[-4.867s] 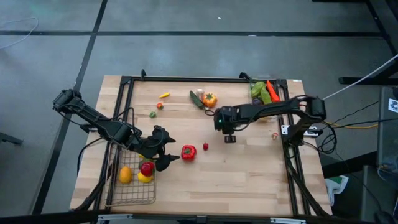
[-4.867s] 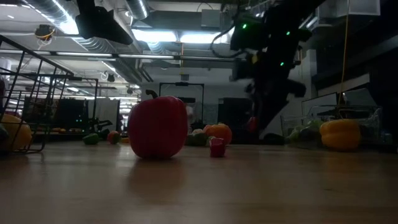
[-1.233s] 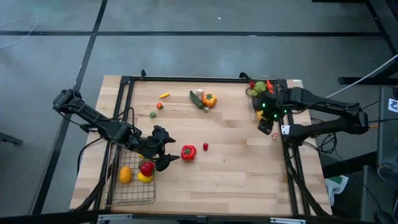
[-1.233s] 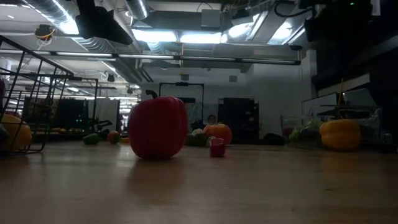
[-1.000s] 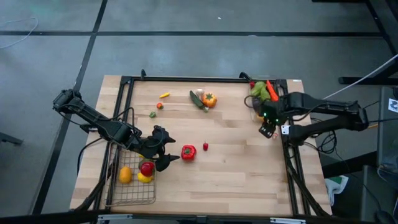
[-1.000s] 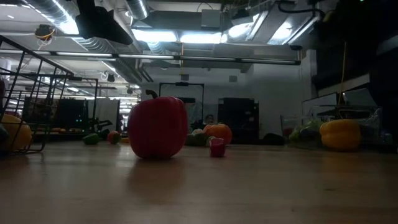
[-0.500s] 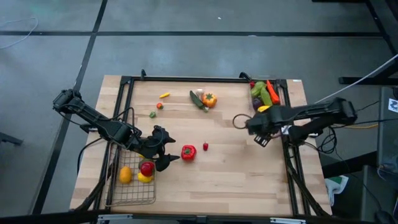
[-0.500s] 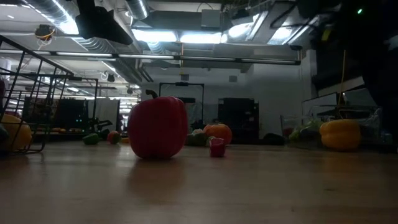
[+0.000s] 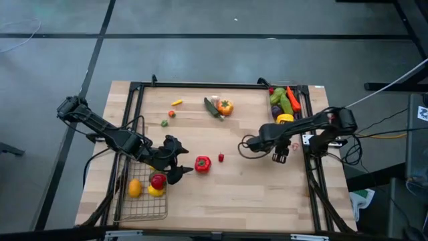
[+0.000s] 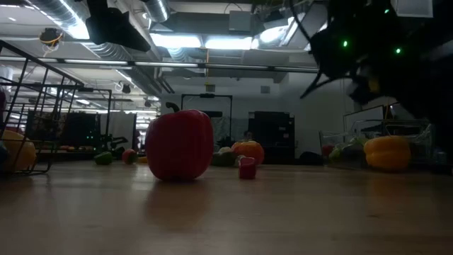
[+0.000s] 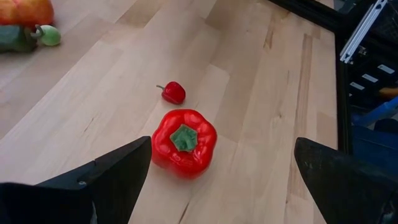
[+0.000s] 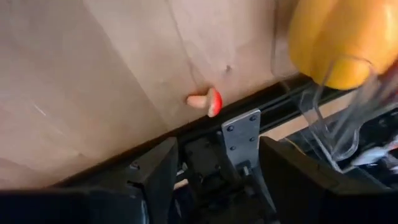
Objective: Sort produce into baskets
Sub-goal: Put the red mushroom into the transparent bin
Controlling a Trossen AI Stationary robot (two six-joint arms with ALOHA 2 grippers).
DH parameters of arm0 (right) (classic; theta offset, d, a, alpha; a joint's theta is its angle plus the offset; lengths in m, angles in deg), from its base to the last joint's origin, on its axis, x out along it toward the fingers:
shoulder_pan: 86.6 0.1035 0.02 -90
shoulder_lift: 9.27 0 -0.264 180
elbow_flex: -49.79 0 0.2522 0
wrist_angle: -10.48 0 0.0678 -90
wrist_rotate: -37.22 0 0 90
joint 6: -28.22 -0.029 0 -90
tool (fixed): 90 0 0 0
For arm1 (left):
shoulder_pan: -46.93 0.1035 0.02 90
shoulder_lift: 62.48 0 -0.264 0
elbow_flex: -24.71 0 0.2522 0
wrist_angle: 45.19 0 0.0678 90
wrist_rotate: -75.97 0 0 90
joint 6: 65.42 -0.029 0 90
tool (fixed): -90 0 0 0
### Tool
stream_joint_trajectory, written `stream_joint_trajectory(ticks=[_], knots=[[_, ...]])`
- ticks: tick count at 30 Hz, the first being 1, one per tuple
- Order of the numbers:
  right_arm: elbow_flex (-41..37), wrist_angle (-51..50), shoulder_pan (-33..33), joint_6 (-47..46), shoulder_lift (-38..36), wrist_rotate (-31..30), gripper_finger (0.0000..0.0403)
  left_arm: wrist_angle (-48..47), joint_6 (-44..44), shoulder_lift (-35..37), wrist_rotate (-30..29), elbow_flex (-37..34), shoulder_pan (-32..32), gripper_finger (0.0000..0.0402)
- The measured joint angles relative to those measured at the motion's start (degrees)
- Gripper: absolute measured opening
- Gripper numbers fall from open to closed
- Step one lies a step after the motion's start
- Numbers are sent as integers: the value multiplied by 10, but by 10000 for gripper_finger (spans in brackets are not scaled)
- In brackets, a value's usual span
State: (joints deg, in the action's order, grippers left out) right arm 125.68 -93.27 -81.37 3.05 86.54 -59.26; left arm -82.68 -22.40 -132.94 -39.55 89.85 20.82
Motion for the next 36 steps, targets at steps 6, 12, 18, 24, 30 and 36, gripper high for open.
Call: stream_joint_trajectory(ticks=[6, 12, 18, 24, 30, 36], knots=[[-21, 1, 0, 48, 38, 25, 223, -1, 0, -2, 0, 0, 0, 390], [-117, 17, 0, 64, 38, 46, 223, -1, 0, -2, 0, 0, 0, 391], [-181, 64, 0, 76, 39, 27, 223, -2, 0, -2, 0, 0, 0, 391], [-180, 101, -1, 81, 34, -8, 223, 1, 0, -3, 0, 0, 0, 391], [-180, 148, 0, 115, 36, -3, 223, 1, 0, -3, 0, 0, 0, 391], [-180, 149, 0, 121, 36, -17, 223, 1, 0, -3, 0, 0, 0, 391]])
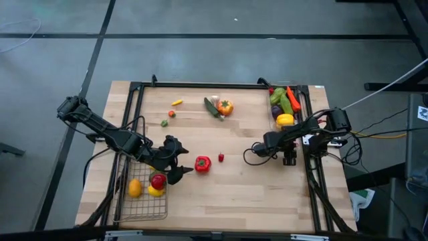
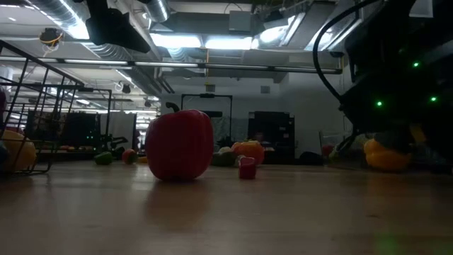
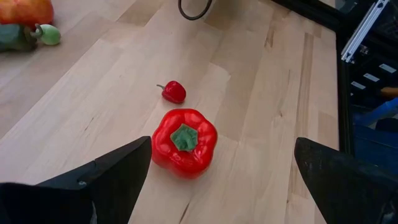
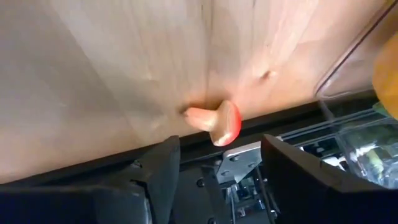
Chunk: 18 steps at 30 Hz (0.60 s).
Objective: Sort produce into baskets
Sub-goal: Put the red mushroom into the transparent bin
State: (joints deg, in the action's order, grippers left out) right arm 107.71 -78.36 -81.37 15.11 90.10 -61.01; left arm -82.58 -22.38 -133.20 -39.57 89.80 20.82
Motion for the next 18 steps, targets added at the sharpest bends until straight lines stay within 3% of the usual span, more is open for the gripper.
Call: stream_joint_trajectory(ticks=[9, 18], knots=[[0, 5, -9, 33, 14, -2, 223, 1, 0, 0, 0, 0, 0, 391], [-1, 7, -69, 33, 71, -2, 223, 1, 0, 0, 0, 0, 0, 391]])
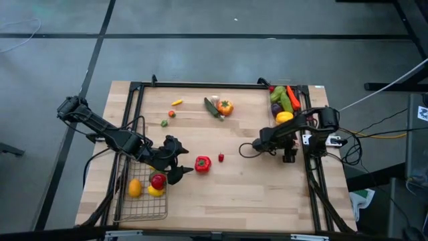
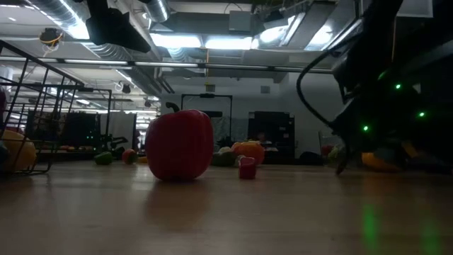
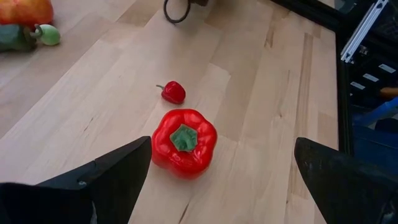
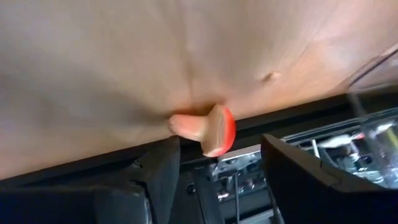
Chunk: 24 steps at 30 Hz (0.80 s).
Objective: Sort produce into baskets
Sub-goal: Put the red mushroom into the transparent bin
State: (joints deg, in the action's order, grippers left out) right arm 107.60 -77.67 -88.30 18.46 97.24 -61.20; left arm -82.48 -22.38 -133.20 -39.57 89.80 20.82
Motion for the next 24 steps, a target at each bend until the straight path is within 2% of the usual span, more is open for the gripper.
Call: stream_joint_trajectory(ticks=[6, 9, 17, 24], knots=[[-5, 10, -20, 10, 15, 21, 219, 0, 1, 0, 0, 0, 0, 391], [-20, 32, -22, 13, 16, 45, 199, 0, 3, 0, 0, 0, 0, 391], [-31, 38, -21, 12, 16, 50, 124, 0, 3, 0, 0, 0, 0, 391], [-26, 34, -21, 13, 16, 50, 108, 0, 4, 0, 0, 0, 0, 391]])
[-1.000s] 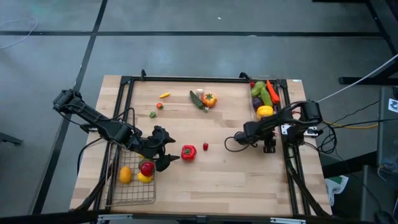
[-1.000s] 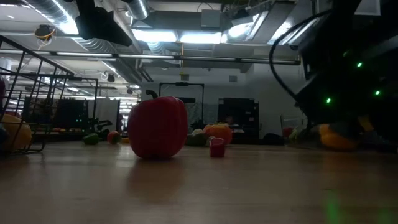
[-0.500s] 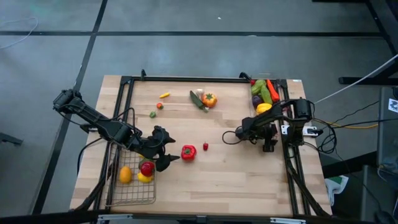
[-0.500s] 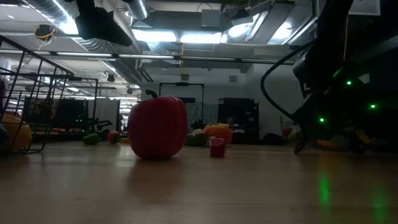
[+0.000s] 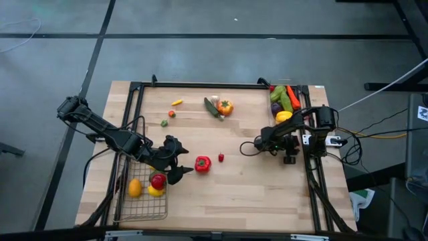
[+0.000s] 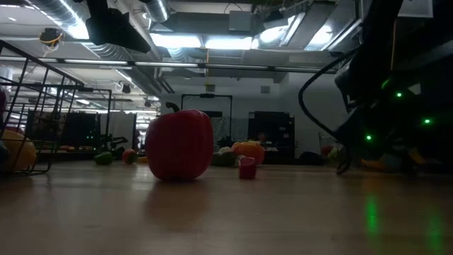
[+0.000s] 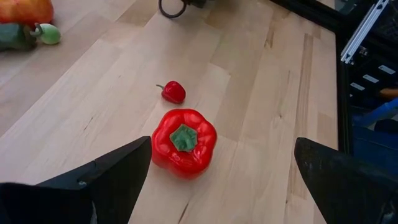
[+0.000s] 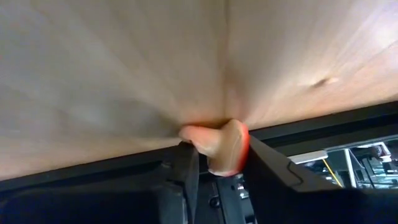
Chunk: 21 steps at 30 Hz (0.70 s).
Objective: Sort produce into baskets
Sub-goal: Put the red mushroom into the transparent bin
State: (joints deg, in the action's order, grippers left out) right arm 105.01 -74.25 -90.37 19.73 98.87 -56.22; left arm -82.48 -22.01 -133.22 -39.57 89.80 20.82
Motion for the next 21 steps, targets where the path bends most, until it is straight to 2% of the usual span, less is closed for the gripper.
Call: stream_joint_trajectory(ticks=[6, 13, 21], knots=[[40, -24, 0, 17, 0, 0, 107, 0, 0, 0, 0, 0, 0, 391], [126, -60, 0, 64, 0, -3, 106, 0, 0, 0, 0, 0, 0, 391], [244, -134, 0, 105, 0, -70, 106, 0, 0, 0, 0, 0, 0, 391]])
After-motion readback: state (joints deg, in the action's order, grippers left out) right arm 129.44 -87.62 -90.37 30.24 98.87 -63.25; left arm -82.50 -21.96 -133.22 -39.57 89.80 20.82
